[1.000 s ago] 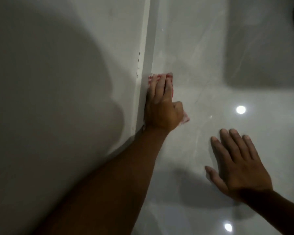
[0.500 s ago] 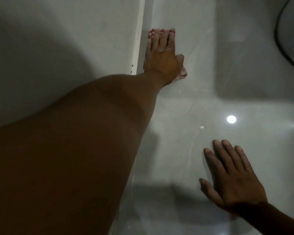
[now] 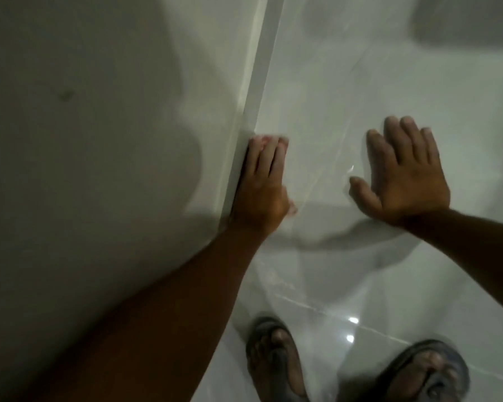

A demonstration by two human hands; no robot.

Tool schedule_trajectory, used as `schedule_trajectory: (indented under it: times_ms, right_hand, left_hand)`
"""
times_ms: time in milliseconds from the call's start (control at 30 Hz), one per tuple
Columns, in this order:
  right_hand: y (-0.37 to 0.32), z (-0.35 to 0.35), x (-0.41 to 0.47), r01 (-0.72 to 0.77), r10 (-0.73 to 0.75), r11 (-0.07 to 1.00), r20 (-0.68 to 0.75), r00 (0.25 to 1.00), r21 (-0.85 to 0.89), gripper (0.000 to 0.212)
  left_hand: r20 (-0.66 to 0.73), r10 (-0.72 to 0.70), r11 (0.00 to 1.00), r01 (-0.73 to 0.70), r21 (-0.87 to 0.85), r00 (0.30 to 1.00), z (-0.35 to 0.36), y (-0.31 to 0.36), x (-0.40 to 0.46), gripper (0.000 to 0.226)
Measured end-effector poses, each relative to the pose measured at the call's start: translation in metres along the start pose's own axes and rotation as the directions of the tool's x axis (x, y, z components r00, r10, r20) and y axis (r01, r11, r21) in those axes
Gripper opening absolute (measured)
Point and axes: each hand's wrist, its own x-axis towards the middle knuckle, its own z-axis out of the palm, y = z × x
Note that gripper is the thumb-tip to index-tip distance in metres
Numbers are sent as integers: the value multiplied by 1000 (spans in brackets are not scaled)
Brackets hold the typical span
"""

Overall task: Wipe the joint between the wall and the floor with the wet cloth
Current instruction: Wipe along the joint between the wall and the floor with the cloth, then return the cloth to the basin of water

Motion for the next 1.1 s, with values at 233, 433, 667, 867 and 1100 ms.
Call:
schedule_trajectory:
  times_ms: [233, 433, 667, 867, 1100]
  right_hand:
    - [-4, -17, -17, -37, 29, 998, 159, 987, 43, 83]
    - [-16, -77, -66, -24, 34, 999, 339, 940, -34, 80]
    - [-29, -286, -54, -31, 59, 995, 308, 950, -98, 69]
    - [24, -501, -5, -153, 169, 980, 132, 977, -124, 65]
    - [173, -550, 74, -290, 321, 931, 122, 939, -221, 66]
  left_hand:
    - [55, -99, 993, 103, -63, 994, 18, -3, -148, 79]
    - [220, -191, 948, 238, -211, 957, -42, 16, -125, 97]
    - [275, -85, 844, 216, -490, 958, -232, 163, -37, 89]
    - [18, 129, 838, -100, -537, 991, -416, 313, 66, 81]
    - [-49, 249, 890, -248, -382, 967, -416, 429, 230, 79]
